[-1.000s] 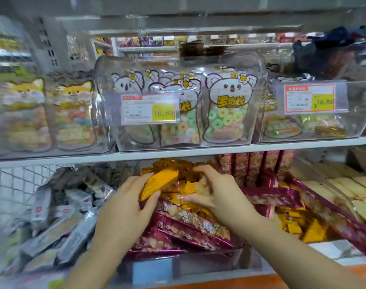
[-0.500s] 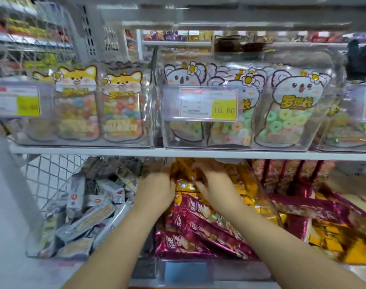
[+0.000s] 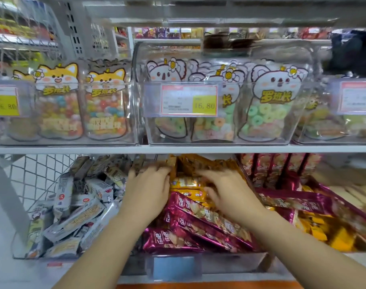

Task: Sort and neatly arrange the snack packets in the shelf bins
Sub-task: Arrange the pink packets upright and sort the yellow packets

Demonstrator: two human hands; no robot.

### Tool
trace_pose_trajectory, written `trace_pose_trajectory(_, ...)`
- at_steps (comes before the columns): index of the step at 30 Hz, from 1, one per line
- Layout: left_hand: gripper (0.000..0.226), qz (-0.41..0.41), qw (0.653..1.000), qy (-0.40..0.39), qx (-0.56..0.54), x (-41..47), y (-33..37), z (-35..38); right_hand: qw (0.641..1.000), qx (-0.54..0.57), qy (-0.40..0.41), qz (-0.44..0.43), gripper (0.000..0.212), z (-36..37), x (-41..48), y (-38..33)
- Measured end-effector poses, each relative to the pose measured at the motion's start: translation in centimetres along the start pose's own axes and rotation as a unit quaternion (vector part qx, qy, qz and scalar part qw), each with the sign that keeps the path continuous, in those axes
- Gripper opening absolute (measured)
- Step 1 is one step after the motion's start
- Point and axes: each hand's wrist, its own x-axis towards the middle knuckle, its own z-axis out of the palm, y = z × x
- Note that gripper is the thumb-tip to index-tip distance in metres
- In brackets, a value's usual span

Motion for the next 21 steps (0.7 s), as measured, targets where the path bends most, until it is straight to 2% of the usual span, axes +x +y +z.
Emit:
trace_pose_trajectory(4,0.032,0.050,0.997,0.035,-0.055,-0.7,3.3,-0.4,1.000,-0.020,-0.003,-0.022,0.029,-2.6,-3.3,3.1)
trace_pose_trajectory(6,0.032,0.084,0.994,0.022,-0.058,-0.9,6.2,-0.2,0.999,-0.040,0.009,0.011,0.023,-3.9,-5.3,5.7)
trace_pose_trajectory(9,0.034,0.129,0.990,-0.023,-0.054,-1.1,10.1,0.8,0.991,-0.123,0.005,0.055,0.023,-5.3,-8.0,9.8)
trace_pose_trajectory(12,0.034,0.181,0.980,-0.070,-0.039,-1.1,13.2,2.0,0.976,-0.163,-0.072,0.122,0.036,-5.6,-10.3,12.8)
trace_pose_trajectory(14,0.034,0.203,0.973,-0.103,-0.038,-0.9,14.8,2.8,0.975,-0.129,-0.100,0.151,0.047,-5.6,-11.5,14.3)
trace_pose_trajectory(17,0.034,0.216,0.968,-0.121,-0.040,-0.3,16.3,3.9,0.979,-0.082,-0.066,0.175,0.050,-5.8,-12.4,15.8)
trace_pose_trajectory(19,0.035,0.212,0.968,-0.124,-0.049,0.2,17.2,4.5,0.977,0.008,-0.072,0.202,0.049,-6.5,-12.9,15.6)
trace_pose_trajectory(21,0.036,0.218,0.966,-0.121,-0.064,0.7,18.3,5.0,0.958,0.140,-0.148,0.202,0.050,-7.1,-13.2,14.5)
